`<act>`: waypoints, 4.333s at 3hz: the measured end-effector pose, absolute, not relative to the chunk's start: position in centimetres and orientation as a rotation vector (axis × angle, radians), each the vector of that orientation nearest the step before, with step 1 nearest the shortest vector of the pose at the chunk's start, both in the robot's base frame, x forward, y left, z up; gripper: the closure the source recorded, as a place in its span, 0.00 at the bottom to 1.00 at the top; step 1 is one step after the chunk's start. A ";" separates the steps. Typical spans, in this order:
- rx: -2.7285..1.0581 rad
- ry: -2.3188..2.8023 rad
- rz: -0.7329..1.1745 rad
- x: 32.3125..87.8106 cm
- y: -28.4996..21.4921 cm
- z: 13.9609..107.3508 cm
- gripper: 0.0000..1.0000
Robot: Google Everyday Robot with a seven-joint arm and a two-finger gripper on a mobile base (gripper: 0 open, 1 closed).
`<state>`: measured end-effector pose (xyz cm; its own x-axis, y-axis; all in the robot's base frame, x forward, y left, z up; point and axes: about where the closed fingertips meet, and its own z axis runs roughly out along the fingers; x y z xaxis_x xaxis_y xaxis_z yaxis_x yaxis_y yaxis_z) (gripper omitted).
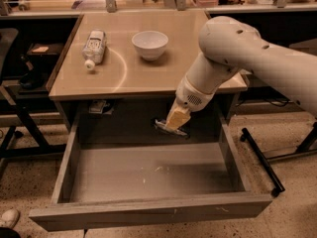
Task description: Place rxbar blueberry into top drawer
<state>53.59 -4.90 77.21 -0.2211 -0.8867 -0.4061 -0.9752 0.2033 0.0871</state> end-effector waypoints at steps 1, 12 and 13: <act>-1.737 2.180 0.497 53.5 -2.0 74.9 1.00; -1.645 2.223 0.492 54.2 3.4 67.1 0.00; -1.585 2.268 0.413 52.5 2.8 69.9 0.00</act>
Offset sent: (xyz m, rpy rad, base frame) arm 0.0016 0.0737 -0.0675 0.0951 -0.0468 -0.0676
